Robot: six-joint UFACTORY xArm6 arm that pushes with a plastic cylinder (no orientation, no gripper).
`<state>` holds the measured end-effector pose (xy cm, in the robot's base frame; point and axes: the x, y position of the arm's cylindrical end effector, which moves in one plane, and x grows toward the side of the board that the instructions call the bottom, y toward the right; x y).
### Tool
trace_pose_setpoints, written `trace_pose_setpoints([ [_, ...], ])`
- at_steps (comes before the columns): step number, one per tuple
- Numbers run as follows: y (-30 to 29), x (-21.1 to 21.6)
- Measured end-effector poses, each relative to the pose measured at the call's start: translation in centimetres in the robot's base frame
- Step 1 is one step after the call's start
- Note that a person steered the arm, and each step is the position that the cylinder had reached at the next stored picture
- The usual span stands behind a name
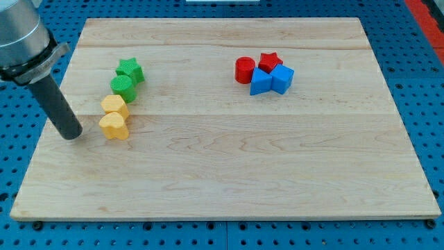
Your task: Adjust the yellow blocks to the bottom of the green blocks in a vertical line
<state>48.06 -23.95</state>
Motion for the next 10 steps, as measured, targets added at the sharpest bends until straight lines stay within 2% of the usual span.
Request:
trace_pose_setpoints([
  [2,1.7,-0.1],
  [4,0.8,-1.5],
  [7,4.4,-3.9],
  [8,2.1,-3.8],
  [9,0.2,-2.3],
  [10,-0.3,2.4],
])
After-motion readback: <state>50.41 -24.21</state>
